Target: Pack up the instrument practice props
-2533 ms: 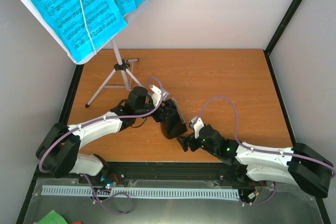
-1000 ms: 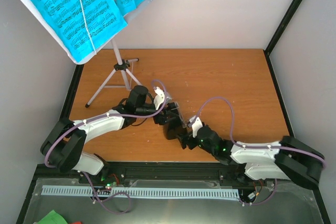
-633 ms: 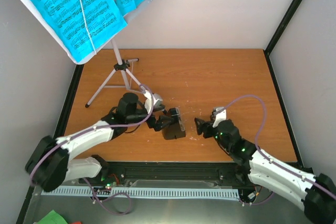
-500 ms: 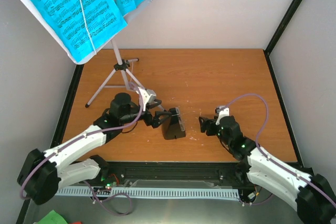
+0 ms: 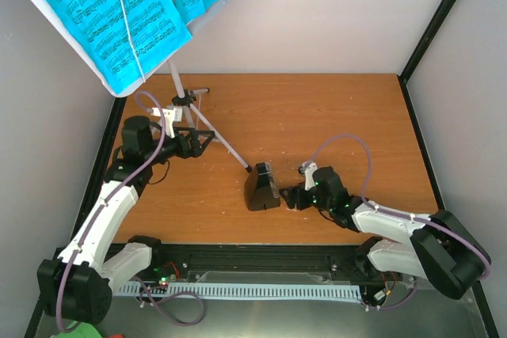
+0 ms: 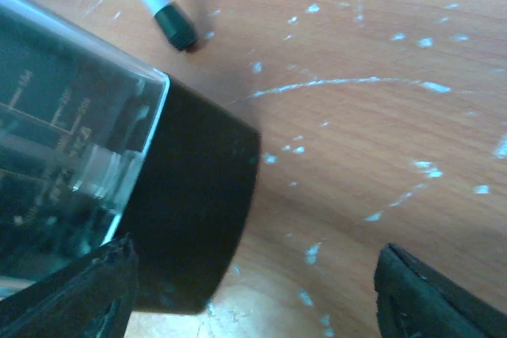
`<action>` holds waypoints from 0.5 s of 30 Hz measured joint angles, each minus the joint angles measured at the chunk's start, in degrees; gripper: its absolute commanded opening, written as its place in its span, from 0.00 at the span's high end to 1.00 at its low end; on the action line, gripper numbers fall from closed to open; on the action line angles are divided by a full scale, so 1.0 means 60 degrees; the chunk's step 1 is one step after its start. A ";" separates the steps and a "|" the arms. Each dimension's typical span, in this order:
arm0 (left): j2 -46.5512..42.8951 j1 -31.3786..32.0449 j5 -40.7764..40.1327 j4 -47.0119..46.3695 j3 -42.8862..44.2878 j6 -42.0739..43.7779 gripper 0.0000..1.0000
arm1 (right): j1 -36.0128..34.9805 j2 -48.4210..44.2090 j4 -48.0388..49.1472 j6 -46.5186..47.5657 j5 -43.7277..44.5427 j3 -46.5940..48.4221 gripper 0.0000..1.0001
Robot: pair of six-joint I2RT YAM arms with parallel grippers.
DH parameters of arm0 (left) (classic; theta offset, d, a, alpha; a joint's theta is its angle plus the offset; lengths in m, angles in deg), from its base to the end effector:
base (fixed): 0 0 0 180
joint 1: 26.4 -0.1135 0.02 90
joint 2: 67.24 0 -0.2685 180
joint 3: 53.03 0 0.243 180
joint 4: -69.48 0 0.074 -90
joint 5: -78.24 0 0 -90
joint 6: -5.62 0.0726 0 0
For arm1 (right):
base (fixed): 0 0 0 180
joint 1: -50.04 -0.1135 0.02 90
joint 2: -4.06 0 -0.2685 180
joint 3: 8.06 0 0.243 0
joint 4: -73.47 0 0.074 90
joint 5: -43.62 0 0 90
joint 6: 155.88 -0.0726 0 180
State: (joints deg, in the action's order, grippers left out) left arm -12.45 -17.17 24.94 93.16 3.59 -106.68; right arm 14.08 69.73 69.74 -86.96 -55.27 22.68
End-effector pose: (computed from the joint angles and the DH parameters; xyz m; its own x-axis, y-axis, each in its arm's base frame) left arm 0.2208 -0.0798 0.2914 -0.5964 -0.2113 -0.7743 0.4862 0.6725 -0.5580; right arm 0.1734 0.1397 0.1280 -0.7156 -0.0801 -0.6939 -0.4506 0.8120 0.3709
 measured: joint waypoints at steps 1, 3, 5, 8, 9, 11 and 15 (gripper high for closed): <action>0.0098 -0.0138 0.0036 0.0219 0.0160 0.0124 0.01 | -0.0182 0.0146 0.0189 0.0022 -0.0102 0.0000 0.21; 0.0313 -0.0342 0.0018 0.0656 0.0521 0.0459 0.00 | -0.0758 0.0517 0.0535 0.0051 -0.0208 0.0004 0.24; 0.0452 -0.0408 -0.0095 0.1005 0.0823 0.0838 0.01 | -0.1424 0.0845 0.0772 0.0073 -0.0335 0.0026 0.25; 0.0510 -0.0415 -0.0412 0.1253 0.1086 0.1344 0.01 | -0.2237 0.1013 0.0852 0.0073 -0.0342 0.0138 0.25; 0.0503 -0.0415 -0.0561 0.1264 0.1111 0.1494 0.00 | -0.2422 0.0947 0.0852 0.0066 -0.0306 0.0175 0.25; 0.0463 -0.0415 -0.0889 0.1264 0.1115 0.1745 0.00 | -0.2539 0.0561 0.0721 0.0047 -0.0098 0.0182 0.20; 0.0142 -0.0415 -0.1606 0.1005 0.0882 0.2189 0.01 | -0.2532 -0.1071 0.0080 0.0182 0.0324 0.0193 0.05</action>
State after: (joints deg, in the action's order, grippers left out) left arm -11.60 -19.66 15.31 99.19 8.88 -93.54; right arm -1.11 63.31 70.22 -85.87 -53.32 23.84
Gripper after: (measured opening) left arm 0.995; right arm 0.865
